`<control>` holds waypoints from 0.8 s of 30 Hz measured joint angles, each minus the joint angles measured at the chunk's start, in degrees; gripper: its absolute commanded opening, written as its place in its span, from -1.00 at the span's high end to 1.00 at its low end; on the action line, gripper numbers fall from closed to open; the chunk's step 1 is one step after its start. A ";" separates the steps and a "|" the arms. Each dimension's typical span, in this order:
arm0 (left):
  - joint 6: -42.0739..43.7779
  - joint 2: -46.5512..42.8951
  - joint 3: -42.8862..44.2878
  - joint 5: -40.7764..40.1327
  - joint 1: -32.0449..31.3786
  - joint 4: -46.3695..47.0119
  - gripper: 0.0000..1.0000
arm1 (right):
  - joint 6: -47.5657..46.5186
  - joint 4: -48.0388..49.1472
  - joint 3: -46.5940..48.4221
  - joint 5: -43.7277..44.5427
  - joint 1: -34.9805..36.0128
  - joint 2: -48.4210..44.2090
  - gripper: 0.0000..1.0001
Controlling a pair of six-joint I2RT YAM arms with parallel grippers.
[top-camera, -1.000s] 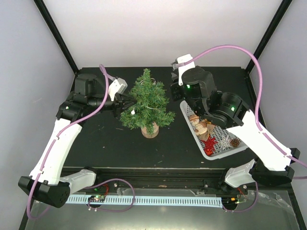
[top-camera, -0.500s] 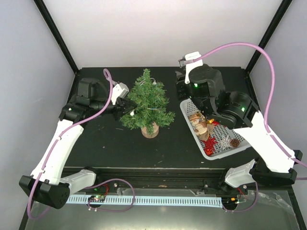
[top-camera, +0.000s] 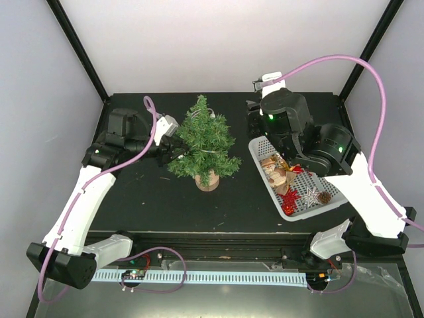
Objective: Decorate the small christmas tree
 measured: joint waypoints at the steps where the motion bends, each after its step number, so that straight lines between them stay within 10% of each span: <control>1: 0.02 -0.02 0.02 -0.04 0.00 0.00 0.29 | 0.39 -0.24 -0.02 0.09 0.00 -0.02 0.26; 24: 3.63 -1.44 9.07 -1.64 3.69 -9.05 -0.07 | 7.13 -5.33 -12.00 0.85 0.00 -7.78 0.01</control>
